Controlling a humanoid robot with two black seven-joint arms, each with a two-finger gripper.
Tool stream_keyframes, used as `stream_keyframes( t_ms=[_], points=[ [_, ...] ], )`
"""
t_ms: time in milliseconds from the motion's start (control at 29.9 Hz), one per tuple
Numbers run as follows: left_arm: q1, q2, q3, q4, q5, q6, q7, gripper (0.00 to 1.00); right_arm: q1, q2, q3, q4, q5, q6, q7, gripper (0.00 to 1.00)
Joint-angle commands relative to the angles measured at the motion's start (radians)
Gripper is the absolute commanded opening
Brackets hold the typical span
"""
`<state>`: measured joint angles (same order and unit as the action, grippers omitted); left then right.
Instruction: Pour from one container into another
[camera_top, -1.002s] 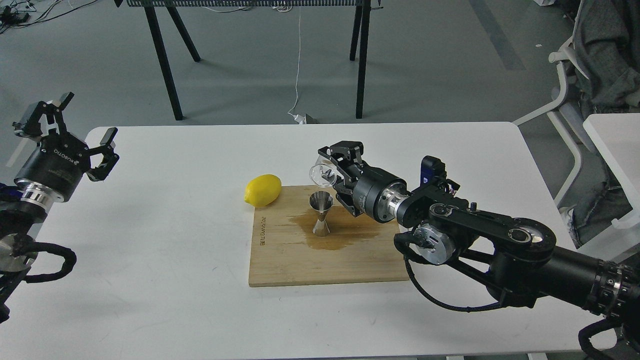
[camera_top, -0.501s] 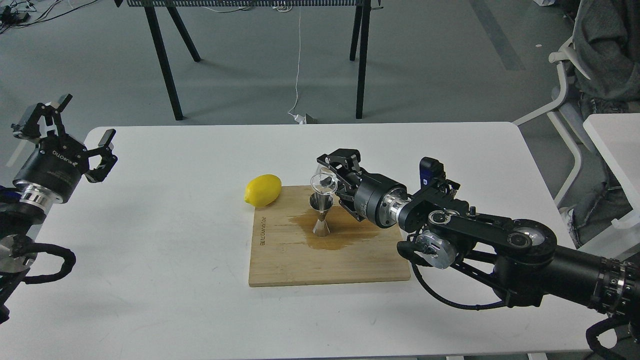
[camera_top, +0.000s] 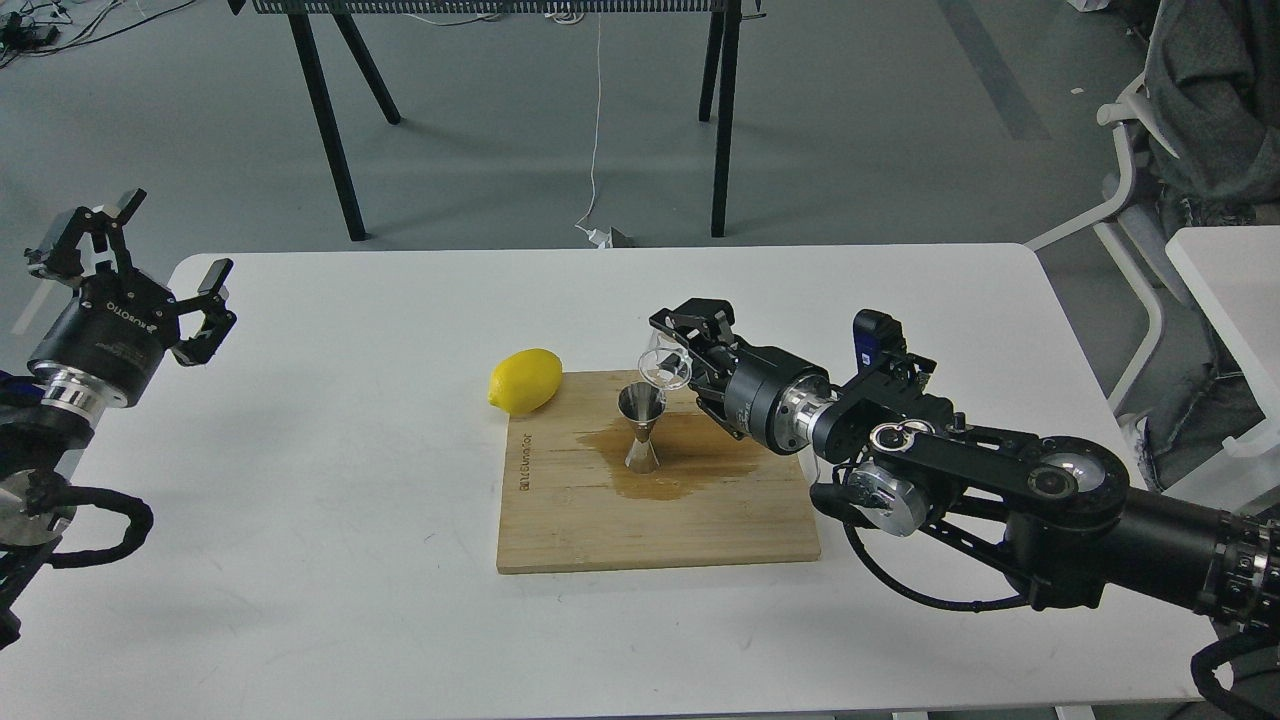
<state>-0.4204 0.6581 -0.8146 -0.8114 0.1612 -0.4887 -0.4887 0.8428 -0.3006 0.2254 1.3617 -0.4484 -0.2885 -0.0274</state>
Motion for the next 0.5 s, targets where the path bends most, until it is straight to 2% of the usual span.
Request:
stream_keyframes(
  t_ms=[0,468],
  points=[
    [0.0,0.0,0.0,0.0,0.0,0.0,0.0,0.97,0.024,0.001,-0.037,-0.001,-0.013,0.0,0.0,0.4],
    [0.0,-0.005,0.0,0.015,0.0,0.0,0.0,0.98,0.059,0.001,-0.089,-0.007,-0.055,0.0,0.0,0.4]
  ],
)
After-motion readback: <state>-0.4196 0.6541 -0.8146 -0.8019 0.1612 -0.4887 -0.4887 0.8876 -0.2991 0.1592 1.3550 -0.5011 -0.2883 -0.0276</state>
